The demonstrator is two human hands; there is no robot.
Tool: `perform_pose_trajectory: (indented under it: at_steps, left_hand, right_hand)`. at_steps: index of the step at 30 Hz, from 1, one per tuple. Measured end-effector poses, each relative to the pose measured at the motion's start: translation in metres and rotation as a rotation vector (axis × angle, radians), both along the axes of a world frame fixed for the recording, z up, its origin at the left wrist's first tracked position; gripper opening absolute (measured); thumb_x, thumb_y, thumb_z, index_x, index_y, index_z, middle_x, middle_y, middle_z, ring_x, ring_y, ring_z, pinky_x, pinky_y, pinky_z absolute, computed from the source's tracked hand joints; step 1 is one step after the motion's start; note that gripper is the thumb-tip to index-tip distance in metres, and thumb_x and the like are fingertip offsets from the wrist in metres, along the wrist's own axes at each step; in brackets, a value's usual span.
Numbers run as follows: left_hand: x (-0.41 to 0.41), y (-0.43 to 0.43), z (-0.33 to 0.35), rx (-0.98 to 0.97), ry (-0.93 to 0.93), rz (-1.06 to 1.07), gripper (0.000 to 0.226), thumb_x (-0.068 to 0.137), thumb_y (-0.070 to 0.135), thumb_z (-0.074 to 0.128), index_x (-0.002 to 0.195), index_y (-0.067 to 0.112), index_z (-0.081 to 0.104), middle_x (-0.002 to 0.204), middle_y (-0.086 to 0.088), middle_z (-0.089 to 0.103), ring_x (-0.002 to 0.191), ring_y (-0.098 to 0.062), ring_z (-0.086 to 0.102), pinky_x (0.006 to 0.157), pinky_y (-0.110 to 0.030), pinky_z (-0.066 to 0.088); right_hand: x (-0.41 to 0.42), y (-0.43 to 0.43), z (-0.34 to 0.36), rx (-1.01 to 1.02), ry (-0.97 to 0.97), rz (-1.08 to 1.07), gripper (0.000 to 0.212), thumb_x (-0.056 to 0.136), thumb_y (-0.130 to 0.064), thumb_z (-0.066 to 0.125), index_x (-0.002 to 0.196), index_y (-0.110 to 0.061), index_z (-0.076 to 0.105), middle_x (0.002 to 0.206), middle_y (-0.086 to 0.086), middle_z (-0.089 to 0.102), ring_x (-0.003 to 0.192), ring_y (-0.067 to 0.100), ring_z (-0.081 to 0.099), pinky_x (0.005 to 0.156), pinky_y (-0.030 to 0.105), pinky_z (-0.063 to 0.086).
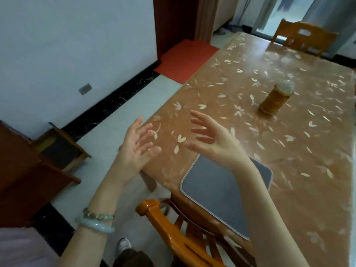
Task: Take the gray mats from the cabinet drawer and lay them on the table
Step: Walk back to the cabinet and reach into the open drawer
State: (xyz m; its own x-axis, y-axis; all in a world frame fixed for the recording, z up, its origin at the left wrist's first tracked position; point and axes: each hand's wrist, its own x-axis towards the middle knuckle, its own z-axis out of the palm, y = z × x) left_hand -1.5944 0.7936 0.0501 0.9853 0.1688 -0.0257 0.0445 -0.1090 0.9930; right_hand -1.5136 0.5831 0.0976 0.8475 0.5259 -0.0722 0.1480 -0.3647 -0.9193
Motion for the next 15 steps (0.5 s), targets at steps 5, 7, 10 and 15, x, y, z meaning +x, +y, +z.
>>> perform_pose_trajectory:
  at_steps: [5,7,10,15]
  left_hand:
    - [-0.047,0.091,0.000,-0.025,-0.015,0.109,0.099,0.056,0.064,0.079,0.139,0.047,0.027,0.144,0.015,0.042,0.131,0.001,0.042,0.106,-0.027,0.040]
    - [-0.067,0.130,-0.003,-0.036,-0.012,0.142,0.102,0.055,0.064,0.079,0.140,0.046,0.028,0.144,0.014,0.042,0.129,0.001,0.045,0.102,-0.023,0.042]
    - [-0.095,0.188,-0.010,-0.044,-0.017,0.183,0.100,0.055,0.063,0.080,0.139,0.046,0.028,0.143,0.015,0.043,0.128,0.002,0.046,0.100,-0.019,0.044]
    - [-0.132,0.266,-0.022,-0.022,-0.023,0.230,0.099,0.057,0.063,0.080,0.138,0.049,0.027,0.145,0.010,0.043,0.129,-0.005,0.048,0.103,-0.029,0.043]
  right_hand:
    - [-0.025,0.100,-0.008,0.106,-0.020,0.089,0.086,0.075,-0.024,0.079,0.141,-0.045,0.028,0.142,-0.010,0.041,0.121,0.008,0.052,0.100,0.033,0.048]
    - [-0.040,0.141,-0.014,0.144,-0.004,0.100,0.090,0.074,-0.024,0.079,0.142,-0.047,0.024,0.145,-0.008,0.038,0.123,0.009,0.051,0.100,0.037,0.049]
    - [-0.062,0.200,-0.025,0.156,0.014,0.122,0.093,0.074,-0.025,0.078,0.145,-0.046,0.021,0.146,-0.009,0.036,0.124,0.007,0.049,0.101,0.039,0.048]
    - [-0.091,0.281,-0.039,0.133,0.040,0.155,0.098,0.076,-0.019,0.078,0.148,-0.040,0.014,0.147,-0.005,0.036,0.127,0.005,0.044,0.103,0.032,0.044]
